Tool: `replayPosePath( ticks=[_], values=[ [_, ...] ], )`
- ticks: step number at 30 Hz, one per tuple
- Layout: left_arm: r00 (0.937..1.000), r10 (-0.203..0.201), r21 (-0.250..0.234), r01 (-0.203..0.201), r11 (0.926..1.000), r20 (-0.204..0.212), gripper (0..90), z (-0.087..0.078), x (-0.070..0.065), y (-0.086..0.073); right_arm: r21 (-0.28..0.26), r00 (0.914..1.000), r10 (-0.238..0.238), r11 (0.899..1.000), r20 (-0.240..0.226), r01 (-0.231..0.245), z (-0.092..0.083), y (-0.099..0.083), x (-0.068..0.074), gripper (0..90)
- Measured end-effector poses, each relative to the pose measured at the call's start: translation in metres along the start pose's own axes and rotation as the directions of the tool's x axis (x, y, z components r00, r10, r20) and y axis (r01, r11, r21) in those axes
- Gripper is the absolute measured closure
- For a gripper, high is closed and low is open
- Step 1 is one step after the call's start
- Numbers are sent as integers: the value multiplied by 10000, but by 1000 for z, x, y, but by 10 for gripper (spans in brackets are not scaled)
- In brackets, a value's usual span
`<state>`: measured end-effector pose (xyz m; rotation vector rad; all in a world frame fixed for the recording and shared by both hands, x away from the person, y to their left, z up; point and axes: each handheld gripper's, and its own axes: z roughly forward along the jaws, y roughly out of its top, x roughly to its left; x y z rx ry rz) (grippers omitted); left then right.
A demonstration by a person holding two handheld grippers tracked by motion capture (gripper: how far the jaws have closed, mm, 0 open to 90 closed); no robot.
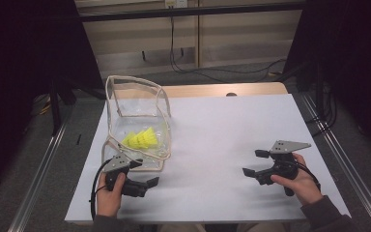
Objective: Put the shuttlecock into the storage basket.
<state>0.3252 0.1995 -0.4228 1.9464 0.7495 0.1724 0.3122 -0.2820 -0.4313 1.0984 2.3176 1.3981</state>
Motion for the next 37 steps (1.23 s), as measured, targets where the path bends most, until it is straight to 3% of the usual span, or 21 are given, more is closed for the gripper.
replayPosePath(
  ticks=[18, 37],
  values=[
    [10000, 9, -24, -9, 10000, -10, 41, 1, 0, 0, -98, 9997, 130, 9999, 213, -128, -11, -10, -5, 96],
    [10000, -13, -8, 13, 10000, 22, 41, 1, 1, 0, -223, 9994, -36, 9997, 339, 43, -17, -13, -6, 96]
  ],
)
